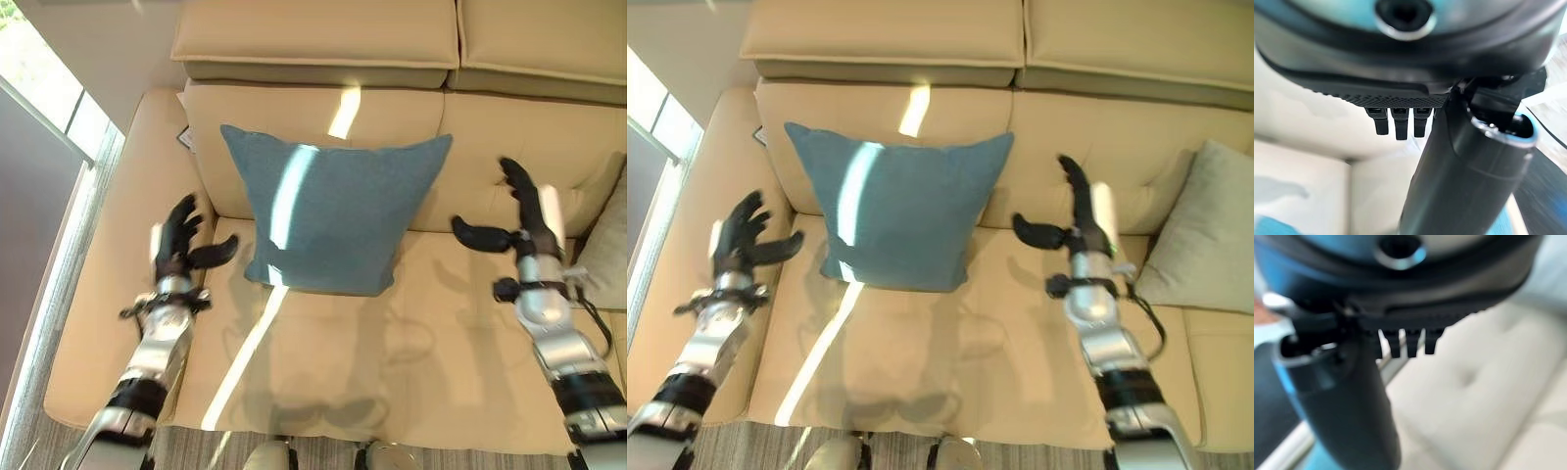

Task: Pick up all the scattered cushions and arrange them neatly on the sofa.

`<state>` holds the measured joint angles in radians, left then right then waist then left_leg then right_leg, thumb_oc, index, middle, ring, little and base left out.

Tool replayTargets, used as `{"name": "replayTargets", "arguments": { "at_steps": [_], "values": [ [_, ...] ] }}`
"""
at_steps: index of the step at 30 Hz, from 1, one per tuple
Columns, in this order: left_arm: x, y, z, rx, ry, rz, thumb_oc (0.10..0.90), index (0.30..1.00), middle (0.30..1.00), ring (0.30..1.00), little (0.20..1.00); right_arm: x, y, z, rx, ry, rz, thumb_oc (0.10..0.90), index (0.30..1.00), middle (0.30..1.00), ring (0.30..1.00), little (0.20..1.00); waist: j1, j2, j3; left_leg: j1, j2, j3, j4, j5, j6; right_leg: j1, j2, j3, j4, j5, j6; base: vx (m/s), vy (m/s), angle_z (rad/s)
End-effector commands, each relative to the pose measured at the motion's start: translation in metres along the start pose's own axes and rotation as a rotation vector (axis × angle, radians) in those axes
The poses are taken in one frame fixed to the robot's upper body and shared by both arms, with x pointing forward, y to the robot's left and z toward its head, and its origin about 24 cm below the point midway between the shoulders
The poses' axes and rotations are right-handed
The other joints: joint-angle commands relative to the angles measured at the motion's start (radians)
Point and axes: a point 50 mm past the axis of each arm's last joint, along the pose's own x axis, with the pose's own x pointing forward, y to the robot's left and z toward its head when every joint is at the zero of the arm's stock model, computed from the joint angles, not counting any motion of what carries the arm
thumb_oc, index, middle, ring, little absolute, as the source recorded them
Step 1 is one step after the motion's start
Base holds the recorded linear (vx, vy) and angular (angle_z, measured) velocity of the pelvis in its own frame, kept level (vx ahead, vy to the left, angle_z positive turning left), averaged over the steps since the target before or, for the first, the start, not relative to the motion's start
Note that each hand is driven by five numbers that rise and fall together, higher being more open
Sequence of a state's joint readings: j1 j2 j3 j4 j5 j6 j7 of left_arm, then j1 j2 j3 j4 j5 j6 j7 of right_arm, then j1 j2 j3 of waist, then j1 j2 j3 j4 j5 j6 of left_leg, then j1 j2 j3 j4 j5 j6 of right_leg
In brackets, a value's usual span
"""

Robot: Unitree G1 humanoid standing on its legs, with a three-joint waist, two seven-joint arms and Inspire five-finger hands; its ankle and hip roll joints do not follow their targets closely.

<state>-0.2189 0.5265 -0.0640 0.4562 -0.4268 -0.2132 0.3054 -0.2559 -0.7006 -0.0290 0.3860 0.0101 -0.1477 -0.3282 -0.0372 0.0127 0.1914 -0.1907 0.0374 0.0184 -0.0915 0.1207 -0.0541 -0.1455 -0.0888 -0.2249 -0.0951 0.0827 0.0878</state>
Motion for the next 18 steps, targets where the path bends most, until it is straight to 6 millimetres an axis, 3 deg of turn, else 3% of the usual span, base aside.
{"name": "replayTargets", "arguments": {
  "at_steps": [1,4,9,10,11,14,18],
  "values": [
    [0.003,-0.004,0.013,-0.013,-0.096,-0.024,0.8,0.9,0.9,0.9,0.9,-0.008,-0.015,-0.005,-0.054,-0.028,0.009,0.8,0.9,0.9,0.9,0.9,0.016,-0.003,-0.125,0.022,0.009,0.017,0.004,-0.061,-0.058,0.025,0.022,-0.021,0.008,-0.084,0.066,0.06,-0.036,-0.01],
    [-0.028,0.015,-0.037,0.008,0.084,0.028,0.8,0.9,0.9,0.9,0.9,-0.047,-0.003,-0.047,-0.061,0.144,0.07,0.8,0.9,0.9,0.9,0.9,0.022,-0.001,-0.123,0.053,0.011,0.014,0.004,-0.065,-0.058,0.065,0.025,-0.029,0.008,-0.096,0.063,0.03,-0.051,0.06],
    [-0.089,0.022,-0.105,-0.006,0.395,0.032,0.8,0.9,0.9,0.9,0.9,-0.103,0.023,-0.088,-0.026,0.355,0.173,0.8,0.9,0.9,0.9,0.9,0.031,0.004,-0.122,0.095,0.016,0.008,0.004,-0.065,-0.057,0.115,0.029,-0.039,0.008,-0.113,0.057,-0.01,-0.056,0.02],
    [-0.09,0.022,-0.105,-0.005,0.396,0.031,0.8,0.9,0.9,0.9,0.9,-0.104,0.023,-0.088,-0.027,0.356,0.174,0.8,0.9,0.9,0.9,0.9,0.031,0.003,-0.123,0.096,0.016,0.007,0.004,-0.066,-0.057,0.117,0.029,-0.04,0.008,-0.113,0.057,-0.05,-0.081,0.04],
    [-0.115,0.021,-0.129,-0.011,0.522,0.018,0.8,0.9,0.9,0.9,0.9,-0.12,0.034,-0.097,0.004,0.422,0.209,0.8,0.9,0.9,0.9,0.9,0.034,0.004,-0.122,0.105,0.017,0.008,0.004,-0.063,-0.056,0.13,0.031,-0.044,0.008,-0.117,0.054,-0.06,-0.08,0.05],
    [-0.151,0.021,-0.159,0.01,0.702,0.009,0.8,0.9,0.9,0.9,0.9,-0.139,0.051,-0.104,0.039,0.481,0.267,0.8,0.9,0.9,0.9,0.9,0.039,0.007,-0.118,0.114,0.022,0.005,0.004,-0.054,-0.056,0.144,0.037,-0.043,0.008,-0.123,0.048,-0.08,-0.091,0.07],
    [-0.181,0.019,-0.179,0.039,0.837,-0.007,0.8,0.9,0.9,0.9,0.9,-0.153,0.068,-0.107,0.063,0.517,0.331,0.8,0.9,0.9,0.9,0.9,0.048,0.016,-0.102,0.113,0.032,-0.003,0.004,-0.033,-0.061,0.147,0.05,-0.038,0.008,-0.131,0.039,-0.15,-0.088,0.06]
  ]
}}
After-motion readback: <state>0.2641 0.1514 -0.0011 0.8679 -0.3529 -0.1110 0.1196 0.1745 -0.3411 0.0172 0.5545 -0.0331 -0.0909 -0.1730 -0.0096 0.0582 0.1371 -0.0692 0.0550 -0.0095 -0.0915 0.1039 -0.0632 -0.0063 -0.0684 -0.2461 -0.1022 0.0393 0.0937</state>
